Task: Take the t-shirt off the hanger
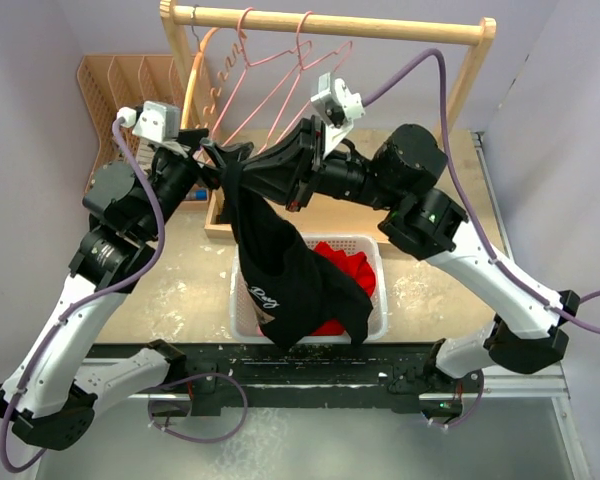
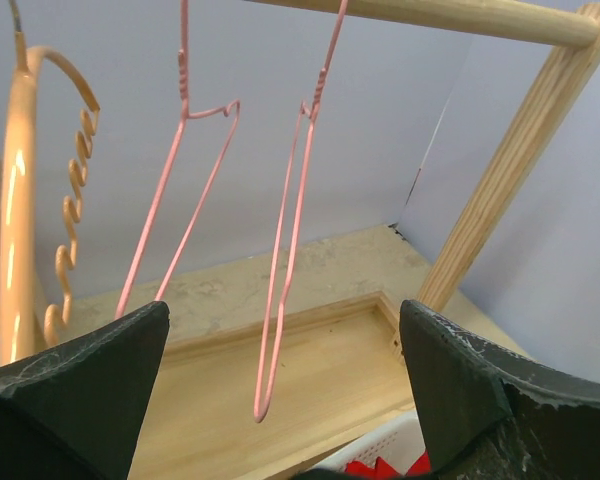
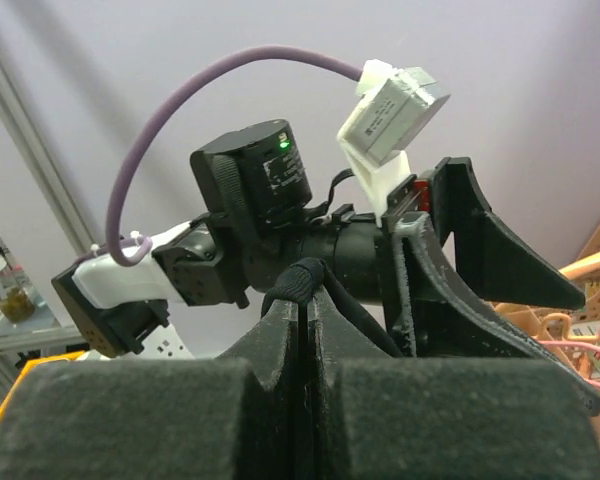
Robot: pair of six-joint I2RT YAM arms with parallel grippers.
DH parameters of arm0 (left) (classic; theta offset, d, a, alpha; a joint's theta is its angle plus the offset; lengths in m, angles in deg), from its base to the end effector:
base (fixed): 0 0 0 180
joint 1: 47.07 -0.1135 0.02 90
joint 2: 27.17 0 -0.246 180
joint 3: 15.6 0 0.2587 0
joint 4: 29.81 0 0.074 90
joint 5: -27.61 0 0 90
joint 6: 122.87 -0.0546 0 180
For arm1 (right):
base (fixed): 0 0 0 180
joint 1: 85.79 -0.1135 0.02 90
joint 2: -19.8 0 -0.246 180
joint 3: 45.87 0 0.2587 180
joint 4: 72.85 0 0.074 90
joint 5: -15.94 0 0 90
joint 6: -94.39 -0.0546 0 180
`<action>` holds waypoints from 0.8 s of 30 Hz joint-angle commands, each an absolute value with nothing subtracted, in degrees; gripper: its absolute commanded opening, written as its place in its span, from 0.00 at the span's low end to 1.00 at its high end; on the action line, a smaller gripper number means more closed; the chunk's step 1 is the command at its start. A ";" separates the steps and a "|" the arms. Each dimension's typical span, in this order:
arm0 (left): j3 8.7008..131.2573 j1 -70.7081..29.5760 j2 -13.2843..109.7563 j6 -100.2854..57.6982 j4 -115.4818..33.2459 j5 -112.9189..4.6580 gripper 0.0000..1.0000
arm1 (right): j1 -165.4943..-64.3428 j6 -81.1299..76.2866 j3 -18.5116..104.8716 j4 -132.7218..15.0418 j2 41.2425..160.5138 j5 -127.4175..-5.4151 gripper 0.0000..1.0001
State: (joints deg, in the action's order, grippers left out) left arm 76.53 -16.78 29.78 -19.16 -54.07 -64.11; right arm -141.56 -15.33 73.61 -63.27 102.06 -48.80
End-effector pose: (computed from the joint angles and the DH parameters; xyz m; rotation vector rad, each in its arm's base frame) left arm 0.1938 -0.1113 0.4931 0.1777 1.3968 -0.6193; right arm 0.1507 0.2629 0.5710 -0.7777 0.9832 1.3975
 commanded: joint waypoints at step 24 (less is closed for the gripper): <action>67.99 -17.01 27.20 -20.15 -52.34 -52.38 0.99 | -145.28 -23.60 23.27 -55.55 73.27 -91.73 0.00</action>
